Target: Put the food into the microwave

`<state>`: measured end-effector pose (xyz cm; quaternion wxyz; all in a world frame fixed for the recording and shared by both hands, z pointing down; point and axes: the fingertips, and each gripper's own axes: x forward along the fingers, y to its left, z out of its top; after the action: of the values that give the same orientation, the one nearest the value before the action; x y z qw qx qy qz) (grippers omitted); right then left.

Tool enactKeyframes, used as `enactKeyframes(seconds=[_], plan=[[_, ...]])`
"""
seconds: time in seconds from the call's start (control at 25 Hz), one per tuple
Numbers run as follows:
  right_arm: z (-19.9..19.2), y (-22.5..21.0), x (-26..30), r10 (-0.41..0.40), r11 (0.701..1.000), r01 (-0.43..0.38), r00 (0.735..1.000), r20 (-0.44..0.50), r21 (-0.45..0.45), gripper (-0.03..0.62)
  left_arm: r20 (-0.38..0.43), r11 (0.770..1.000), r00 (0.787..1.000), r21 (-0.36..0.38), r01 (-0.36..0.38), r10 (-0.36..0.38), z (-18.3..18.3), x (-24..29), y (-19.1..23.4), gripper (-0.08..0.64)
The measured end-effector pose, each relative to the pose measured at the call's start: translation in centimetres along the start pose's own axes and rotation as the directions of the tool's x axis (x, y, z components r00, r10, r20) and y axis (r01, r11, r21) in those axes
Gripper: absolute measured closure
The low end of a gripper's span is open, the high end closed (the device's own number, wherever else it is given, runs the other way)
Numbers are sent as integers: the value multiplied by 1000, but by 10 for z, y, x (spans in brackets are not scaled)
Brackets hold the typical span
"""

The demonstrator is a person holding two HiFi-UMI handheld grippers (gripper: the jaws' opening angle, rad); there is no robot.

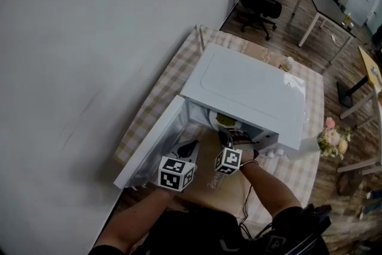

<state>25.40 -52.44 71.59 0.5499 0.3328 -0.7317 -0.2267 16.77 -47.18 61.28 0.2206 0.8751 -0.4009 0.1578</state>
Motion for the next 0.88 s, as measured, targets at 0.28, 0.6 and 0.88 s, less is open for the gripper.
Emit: enactKeyframes(seconds=[0.28, 0.6, 0.88], plan=[[0, -17, 11, -4, 1000, 4, 1000, -5, 7, 555, -12, 1000, 1000, 0, -22, 22, -6, -4, 8, 551], [-7, -31, 30, 1, 1000, 0, 998, -60, 15, 555, -19, 999, 999, -6, -37, 37, -10, -6, 14, 551], [-10, -34, 35, 33, 999, -32, 995, -89, 15, 552, -26, 999, 999, -10, -43, 42, -14, -8, 15, 551]])
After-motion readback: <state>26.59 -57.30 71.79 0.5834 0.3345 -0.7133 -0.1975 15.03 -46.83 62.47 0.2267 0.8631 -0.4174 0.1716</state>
